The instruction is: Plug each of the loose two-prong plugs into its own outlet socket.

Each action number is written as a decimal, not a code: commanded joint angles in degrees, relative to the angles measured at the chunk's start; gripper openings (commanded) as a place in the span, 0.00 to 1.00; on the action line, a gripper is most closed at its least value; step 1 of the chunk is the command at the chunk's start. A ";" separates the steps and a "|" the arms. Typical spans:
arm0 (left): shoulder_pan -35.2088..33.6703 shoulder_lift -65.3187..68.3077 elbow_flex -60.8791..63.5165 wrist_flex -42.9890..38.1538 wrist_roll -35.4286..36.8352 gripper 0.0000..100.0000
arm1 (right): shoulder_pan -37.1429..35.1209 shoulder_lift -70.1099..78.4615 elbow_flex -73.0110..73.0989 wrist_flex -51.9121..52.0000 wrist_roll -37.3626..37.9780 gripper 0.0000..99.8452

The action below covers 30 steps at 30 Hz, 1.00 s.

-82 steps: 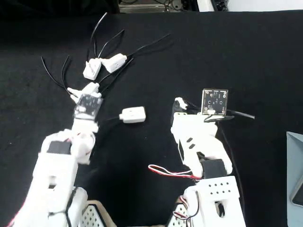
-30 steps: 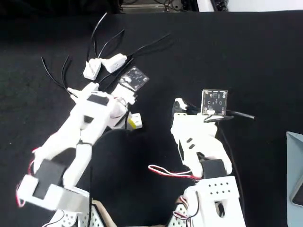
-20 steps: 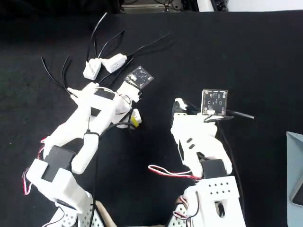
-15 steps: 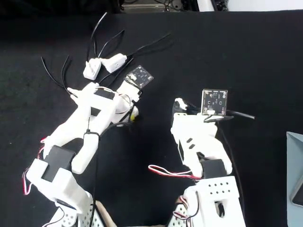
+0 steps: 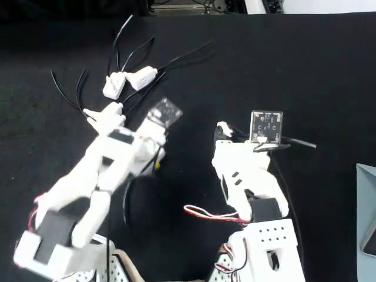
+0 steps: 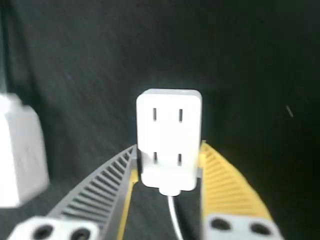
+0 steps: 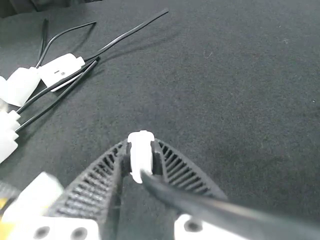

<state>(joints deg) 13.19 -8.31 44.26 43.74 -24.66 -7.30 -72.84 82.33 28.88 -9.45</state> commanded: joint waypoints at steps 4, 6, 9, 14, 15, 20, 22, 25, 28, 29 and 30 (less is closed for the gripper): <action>0.66 -20.75 12.88 -0.35 -3.16 0.32 | -0.35 -0.40 -0.31 -1.14 0.00 0.01; 0.40 -23.21 14.02 -0.26 -4.48 0.32 | -0.35 -0.40 -0.22 -1.14 0.00 0.01; -0.13 -26.11 13.76 3.34 -4.48 0.32 | -0.35 -0.40 -0.13 -1.14 0.00 0.01; -0.40 -29.10 14.64 6.15 -4.40 0.32 | -0.44 -0.40 0.04 -1.14 0.09 0.01; -0.92 -29.19 15.43 6.07 -4.48 0.32 | -0.44 -0.40 0.04 -1.14 0.09 0.01; -5.14 -29.45 18.33 5.98 -4.92 0.32 | -0.44 -0.40 0.13 -1.14 0.09 0.01; -7.08 -29.63 18.68 5.98 -5.10 0.32 | -0.44 -0.40 0.13 -1.14 0.09 0.01; -9.71 -29.10 19.56 5.98 -8.26 0.32 | -0.44 -0.40 0.13 -1.14 0.09 0.01; -11.12 -29.27 22.46 3.96 -10.29 0.32 | -0.44 -0.40 0.13 -1.14 0.09 0.01; -11.82 -29.27 23.34 3.08 -10.64 0.32 | -0.44 -0.40 0.13 -1.14 0.09 0.01; -12.44 -29.27 24.04 2.29 -11.16 0.32 | -0.44 -0.40 0.13 -1.14 0.09 0.01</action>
<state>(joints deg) 3.16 -36.62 66.42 48.84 -33.54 -7.21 -72.84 82.68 28.88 -9.45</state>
